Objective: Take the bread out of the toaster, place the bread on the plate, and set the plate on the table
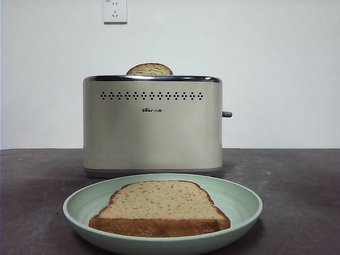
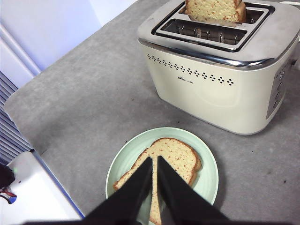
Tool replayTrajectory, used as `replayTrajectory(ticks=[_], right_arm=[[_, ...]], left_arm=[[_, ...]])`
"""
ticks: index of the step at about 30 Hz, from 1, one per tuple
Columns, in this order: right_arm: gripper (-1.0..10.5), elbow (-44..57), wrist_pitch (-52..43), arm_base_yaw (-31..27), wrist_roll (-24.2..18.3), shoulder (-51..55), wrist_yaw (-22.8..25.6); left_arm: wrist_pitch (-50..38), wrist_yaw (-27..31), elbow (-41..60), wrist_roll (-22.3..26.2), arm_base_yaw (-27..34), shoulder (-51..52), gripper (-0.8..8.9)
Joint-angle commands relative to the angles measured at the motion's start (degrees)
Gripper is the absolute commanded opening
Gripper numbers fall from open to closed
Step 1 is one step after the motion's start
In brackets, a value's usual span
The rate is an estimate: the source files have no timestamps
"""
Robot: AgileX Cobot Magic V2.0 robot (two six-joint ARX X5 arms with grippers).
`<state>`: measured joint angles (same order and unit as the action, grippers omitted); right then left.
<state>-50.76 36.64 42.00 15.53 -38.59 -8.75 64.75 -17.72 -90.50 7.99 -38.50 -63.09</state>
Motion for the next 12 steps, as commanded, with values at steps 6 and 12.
replayTrajectory(ticks=[6,12], right_arm=[[0.0,-0.74,-0.61,0.55,0.59,0.63,0.24],[0.0,-0.74,-0.61,0.57,0.59,0.63,0.22]], left_arm=[[-1.7,0.17,-1.49,-0.04,0.24,-0.39,0.07],[-11.91,0.15,1.11,2.1,8.0,4.31,0.07]])
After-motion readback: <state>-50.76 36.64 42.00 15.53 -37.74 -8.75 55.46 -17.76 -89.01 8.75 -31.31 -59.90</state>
